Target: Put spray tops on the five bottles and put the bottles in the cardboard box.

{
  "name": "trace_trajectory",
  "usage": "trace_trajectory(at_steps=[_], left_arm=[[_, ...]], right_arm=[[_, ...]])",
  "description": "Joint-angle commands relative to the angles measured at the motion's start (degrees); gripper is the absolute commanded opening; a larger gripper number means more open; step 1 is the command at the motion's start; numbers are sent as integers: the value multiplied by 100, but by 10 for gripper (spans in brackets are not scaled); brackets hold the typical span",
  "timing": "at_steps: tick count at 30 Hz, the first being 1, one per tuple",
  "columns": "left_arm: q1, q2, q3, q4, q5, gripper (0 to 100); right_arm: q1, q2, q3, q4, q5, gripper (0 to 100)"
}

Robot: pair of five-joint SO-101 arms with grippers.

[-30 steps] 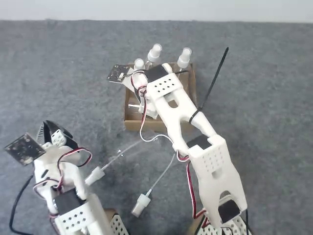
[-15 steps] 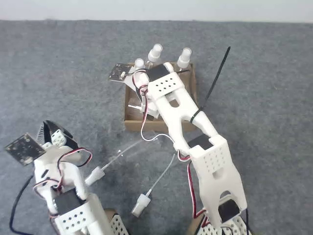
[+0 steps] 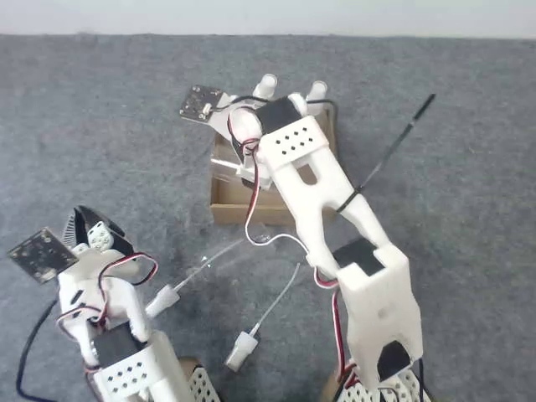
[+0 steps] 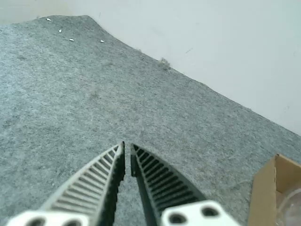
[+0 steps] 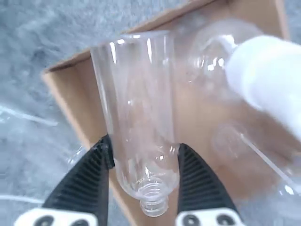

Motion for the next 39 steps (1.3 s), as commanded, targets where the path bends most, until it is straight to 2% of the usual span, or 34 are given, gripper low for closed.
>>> trace_trajectory(at_steps=[1, 11, 13, 27, 32, 34, 39], left_arm=[[0, -88, -75, -105, 18, 12], [0, -88, -75, -105, 18, 12], [0, -88, -75, -105, 18, 12], [-9, -88, -75, -97, 18, 12], [-9, -88, -75, -97, 18, 12], [-9, -79, -75, -97, 18, 12], [-9, -70, -75, -97, 18, 12]], right_arm=[[-4, -901, -114, 374, 35, 6], [-101, -1930, -97, 1358, -18, 6], [-48, -2193, 35, 1358, -220, 6], [22, -5349, 2505, 1349, -431, 9], [558, -6070, 3121, 1349, -448, 9], [866, -6167, 3244, 1349, -659, 9], [1473, -6167, 3288, 1341, -1846, 10]])
